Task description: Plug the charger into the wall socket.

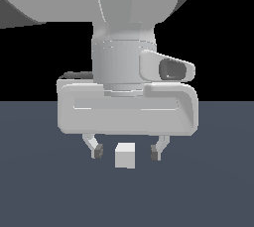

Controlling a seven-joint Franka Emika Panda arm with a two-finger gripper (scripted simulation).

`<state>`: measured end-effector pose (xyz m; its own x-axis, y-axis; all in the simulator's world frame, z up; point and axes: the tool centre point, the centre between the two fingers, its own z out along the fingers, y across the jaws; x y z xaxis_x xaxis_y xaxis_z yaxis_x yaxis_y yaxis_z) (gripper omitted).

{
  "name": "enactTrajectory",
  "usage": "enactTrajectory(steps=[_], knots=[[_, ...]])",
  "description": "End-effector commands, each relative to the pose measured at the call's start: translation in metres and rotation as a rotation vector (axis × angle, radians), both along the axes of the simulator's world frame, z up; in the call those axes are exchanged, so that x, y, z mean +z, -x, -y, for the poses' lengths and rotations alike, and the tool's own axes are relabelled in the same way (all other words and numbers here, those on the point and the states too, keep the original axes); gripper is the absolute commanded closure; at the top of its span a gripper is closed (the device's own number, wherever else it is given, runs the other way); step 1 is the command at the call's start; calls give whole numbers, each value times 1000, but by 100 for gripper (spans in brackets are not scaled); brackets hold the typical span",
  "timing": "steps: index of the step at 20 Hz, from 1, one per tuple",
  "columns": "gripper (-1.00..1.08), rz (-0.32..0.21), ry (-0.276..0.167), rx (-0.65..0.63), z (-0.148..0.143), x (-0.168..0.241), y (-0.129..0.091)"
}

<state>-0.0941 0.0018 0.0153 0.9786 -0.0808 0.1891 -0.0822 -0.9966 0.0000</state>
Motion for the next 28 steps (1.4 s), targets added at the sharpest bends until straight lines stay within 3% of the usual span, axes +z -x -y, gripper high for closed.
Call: enactTrajectory(steps=[1, 2, 3, 18, 28], knots=[[-92, 1, 0, 0, 0, -3, -1], [-92, 1, 0, 0, 0, -4, -1], [108, 1, 0, 0, 0, -4, -1], [108, 1, 0, 5, 0, 1, -5], [108, 1, 1, 43, 1, 35, -42]])
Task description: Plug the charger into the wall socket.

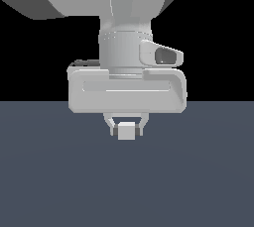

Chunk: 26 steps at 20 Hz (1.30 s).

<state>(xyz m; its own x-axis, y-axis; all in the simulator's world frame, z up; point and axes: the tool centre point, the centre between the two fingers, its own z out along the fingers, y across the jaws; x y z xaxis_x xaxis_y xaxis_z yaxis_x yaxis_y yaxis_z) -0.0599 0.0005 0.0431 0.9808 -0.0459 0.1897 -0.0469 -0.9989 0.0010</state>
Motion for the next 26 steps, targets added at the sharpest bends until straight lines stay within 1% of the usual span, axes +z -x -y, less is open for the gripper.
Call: enactTrajectory(steps=[1, 7, 12, 16, 26], knots=[[108, 1, 0, 14, 0, 13, -13], [108, 1, -1, 46, -1, 40, -45], [108, 1, -1, 62, -2, 53, -61], [108, 1, -1, 67, -3, 57, -67], [108, 1, -1, 68, -3, 57, -70]])
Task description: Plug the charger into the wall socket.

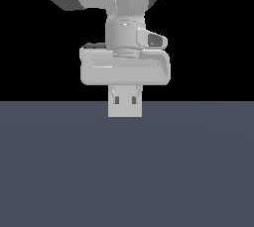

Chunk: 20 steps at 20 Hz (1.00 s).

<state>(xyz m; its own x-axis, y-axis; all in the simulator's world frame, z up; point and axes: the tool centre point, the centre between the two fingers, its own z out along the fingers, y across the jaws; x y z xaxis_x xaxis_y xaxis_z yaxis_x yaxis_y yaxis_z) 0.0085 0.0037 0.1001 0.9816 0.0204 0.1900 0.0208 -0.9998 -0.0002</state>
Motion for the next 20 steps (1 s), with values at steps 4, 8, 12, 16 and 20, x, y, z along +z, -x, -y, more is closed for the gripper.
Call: enactTrajectory(steps=[4, 8, 12, 16, 20], knots=[[108, 0, 0, 0, 0, 0, -10], [108, 0, 0, 0, -1, 0, -23], [108, 0, 0, 0, -1, 0, -37], [108, 0, 0, 0, -1, 0, -46], [108, 0, 0, 0, -1, 0, -49]])
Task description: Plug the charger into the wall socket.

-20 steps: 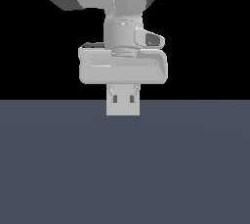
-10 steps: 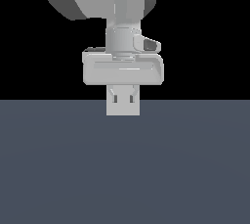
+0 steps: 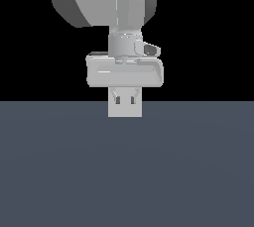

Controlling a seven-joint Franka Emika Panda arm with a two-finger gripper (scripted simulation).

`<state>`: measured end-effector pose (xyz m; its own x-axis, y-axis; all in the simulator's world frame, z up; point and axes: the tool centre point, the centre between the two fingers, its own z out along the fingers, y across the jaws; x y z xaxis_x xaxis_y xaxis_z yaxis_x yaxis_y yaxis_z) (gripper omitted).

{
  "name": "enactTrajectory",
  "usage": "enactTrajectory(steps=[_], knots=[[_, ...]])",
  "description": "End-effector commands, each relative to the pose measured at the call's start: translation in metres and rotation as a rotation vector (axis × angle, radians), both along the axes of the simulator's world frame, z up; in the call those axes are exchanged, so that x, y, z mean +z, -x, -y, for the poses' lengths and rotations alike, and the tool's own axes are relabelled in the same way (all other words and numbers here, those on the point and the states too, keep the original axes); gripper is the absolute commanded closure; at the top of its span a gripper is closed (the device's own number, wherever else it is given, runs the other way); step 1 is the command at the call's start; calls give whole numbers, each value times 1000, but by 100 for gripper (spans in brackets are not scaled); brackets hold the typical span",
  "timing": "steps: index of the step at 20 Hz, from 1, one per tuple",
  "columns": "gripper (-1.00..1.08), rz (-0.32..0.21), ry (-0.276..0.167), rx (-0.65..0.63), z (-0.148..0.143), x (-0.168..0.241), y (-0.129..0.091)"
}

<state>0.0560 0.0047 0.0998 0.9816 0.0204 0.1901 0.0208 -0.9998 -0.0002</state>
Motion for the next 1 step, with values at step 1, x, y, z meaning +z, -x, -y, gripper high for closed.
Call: enactTrajectory(steps=[1], knots=[[108, 0, 0, 0, 0, 0, -2]])
